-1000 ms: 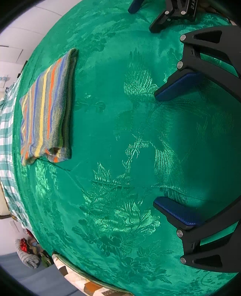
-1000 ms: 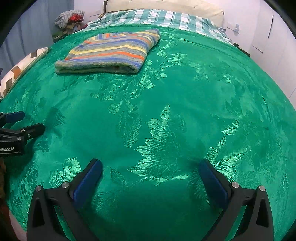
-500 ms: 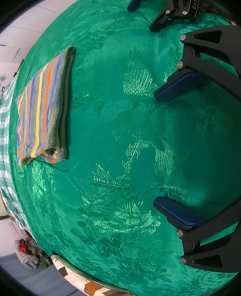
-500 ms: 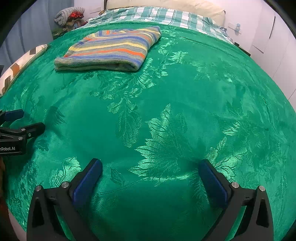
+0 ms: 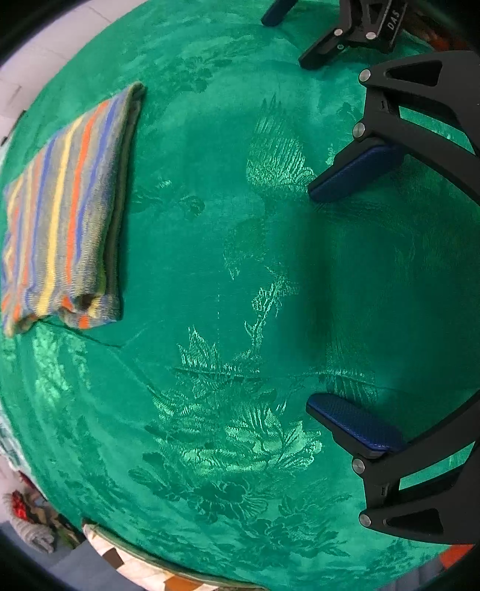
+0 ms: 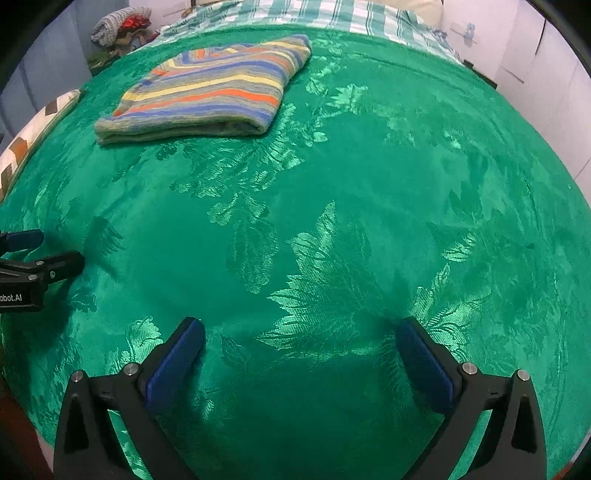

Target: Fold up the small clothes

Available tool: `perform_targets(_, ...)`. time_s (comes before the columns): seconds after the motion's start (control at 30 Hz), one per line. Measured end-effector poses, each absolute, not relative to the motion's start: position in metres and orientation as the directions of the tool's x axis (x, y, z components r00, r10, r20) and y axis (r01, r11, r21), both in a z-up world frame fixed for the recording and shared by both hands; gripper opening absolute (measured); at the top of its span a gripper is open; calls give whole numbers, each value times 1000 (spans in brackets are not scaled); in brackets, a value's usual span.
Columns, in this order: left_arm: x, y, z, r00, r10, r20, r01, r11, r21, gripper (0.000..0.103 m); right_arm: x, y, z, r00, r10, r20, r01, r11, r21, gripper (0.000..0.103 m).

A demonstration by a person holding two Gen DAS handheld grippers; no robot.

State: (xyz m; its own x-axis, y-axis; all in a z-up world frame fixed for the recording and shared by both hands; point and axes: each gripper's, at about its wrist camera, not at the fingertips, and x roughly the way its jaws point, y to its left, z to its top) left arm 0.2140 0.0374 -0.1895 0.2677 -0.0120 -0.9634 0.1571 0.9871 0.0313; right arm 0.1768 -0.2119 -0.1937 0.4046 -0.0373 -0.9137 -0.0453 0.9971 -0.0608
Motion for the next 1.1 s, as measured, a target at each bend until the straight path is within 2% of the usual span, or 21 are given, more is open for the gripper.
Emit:
perform_targets(0.23, 206, 40, -186, 342, -29, -939, 170, 985, 31, 102, 184, -212, -193, 383, -24, -924, -76, 995, -57, 103)
perform_targets(0.3, 208, 48, -171, 347, -82, -934, 180, 983, -19, 100, 189, -215, -188, 360, 2, -933, -120, 992, -44, 102)
perform_targets(0.37, 221, 68, -141, 424, -194, -885, 179, 975, -129, 100, 194, -227, -169, 399, 41, -916, -120, 993, -8, 96)
perform_targets(0.47, 271, 90, -106, 482, -343, -806, 167, 939, -300, 101, 216, -258, -129, 528, 191, -827, -92, 981, 168, 96)
perform_targets(0.5, 291, 96, -102, 479, -383, -790, 161, 923, -350, 101, 238, -273, -117, 557, 290, -778, -82, 952, 296, 96)
perform_targets(0.57, 340, 99, -107, 454, -449, -770, 130, 888, -441, 100, 275, -287, -113, 555, 408, -725, -58, 888, 455, 96)
perform_targets(0.6, 361, 99, -113, 439, -459, -772, 109, 880, -462, 100, 307, -295, -118, 540, 492, -683, -42, 826, 562, 95)
perform_targets(0.63, 383, 98, -126, 415, -459, -786, 72, 877, -474, 99, 327, -296, -123, 533, 531, -659, -34, 791, 611, 93)
perform_targets(0.77, 420, 76, -162, 328, -505, -799, 54, 854, -518, 92, 401, -283, -158, 467, 624, -627, -18, 715, 699, 77)
perform_targets(0.9, 435, 58, -172, 345, -498, -795, 112, 863, -492, 89, 431, -255, -198, 386, 697, -605, -3, 657, 754, 73)
perform_targets(0.93, 437, 52, -173, 346, -498, -795, 122, 864, -488, 65, 435, -248, -203, 388, 685, -617, -15, 674, 739, 69)
perform_targets(0.97, 443, 47, -177, 333, -497, -801, 127, 866, -484, 23, 437, -243, -205, 397, 674, -622, -24, 686, 727, 56)
perform_targets(1.03, 439, 38, -177, 320, -483, -815, 111, 873, -474, 17, 438, -236, -206, 413, 623, -664, -21, 736, 677, 35)
perform_targets(1.1, 437, 29, -167, 346, -459, -818, 132, 888, -441, 16, 434, -228, -200, 430, 573, -698, -33, 782, 622, 31)
